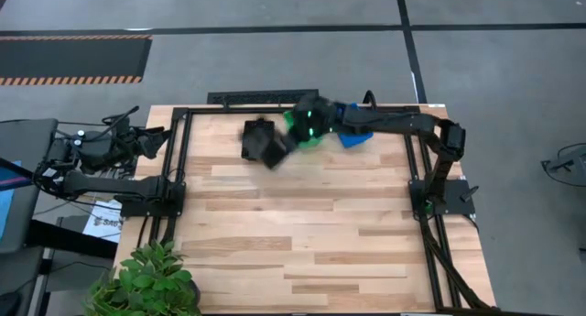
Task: Stack baskets by color
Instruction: Stack the black bin on the stacked black bin
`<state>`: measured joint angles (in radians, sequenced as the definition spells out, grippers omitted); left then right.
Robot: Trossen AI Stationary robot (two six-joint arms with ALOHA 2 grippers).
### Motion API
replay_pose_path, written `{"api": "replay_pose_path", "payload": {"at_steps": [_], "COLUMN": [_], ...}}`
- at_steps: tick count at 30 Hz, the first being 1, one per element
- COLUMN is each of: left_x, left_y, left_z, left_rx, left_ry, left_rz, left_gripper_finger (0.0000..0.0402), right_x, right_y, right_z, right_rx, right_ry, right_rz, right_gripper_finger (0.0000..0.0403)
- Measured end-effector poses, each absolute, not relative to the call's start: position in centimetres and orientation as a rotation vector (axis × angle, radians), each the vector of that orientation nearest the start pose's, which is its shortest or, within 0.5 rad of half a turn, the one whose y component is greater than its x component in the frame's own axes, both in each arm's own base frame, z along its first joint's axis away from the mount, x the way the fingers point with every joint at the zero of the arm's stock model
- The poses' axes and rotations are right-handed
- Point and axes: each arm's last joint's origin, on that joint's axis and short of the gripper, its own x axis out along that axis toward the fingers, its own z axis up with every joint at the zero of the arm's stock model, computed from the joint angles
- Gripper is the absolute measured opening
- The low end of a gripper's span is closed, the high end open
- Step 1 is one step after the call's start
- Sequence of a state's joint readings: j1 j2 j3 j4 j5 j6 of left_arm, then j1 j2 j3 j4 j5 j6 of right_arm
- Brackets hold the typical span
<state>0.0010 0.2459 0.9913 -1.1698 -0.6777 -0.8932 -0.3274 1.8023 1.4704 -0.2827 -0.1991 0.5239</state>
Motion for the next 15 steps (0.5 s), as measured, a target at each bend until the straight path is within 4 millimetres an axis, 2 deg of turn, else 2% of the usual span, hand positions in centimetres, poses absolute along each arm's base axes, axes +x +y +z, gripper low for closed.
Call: {"api": "replay_pose_path", "payload": {"at_steps": [2,5,12,15], "left_x": [-1.4,-1.5,-1.5,-1.5], "left_y": [1.8,1.8,1.9,2.0], "left_z": [34.1,34.1,34.1,34.2], "left_rx": [-0.702,-0.699,-0.678,-0.675], "left_ry": [0.080,0.073,0.056,0.053], "left_rz": [0.797,0.809,0.844,0.850], "left_gripper_finger": [0.0256,0.0256,0.0256,0.0256], "right_x": [38.9,38.8,41.3,42.3], "right_y": [-14.1,-14.9,-13.7,-12.7], "right_z": [28.5,28.7,26.7,25.0], "right_rx": [0.841,0.983,1.191,1.243], "right_ry": [0.454,0.339,0.189,0.158], "right_rz": [-0.401,-0.540,-0.633,-0.719], "right_gripper_finger": [0.0003,0.0003,0.0003,0.0003]}}
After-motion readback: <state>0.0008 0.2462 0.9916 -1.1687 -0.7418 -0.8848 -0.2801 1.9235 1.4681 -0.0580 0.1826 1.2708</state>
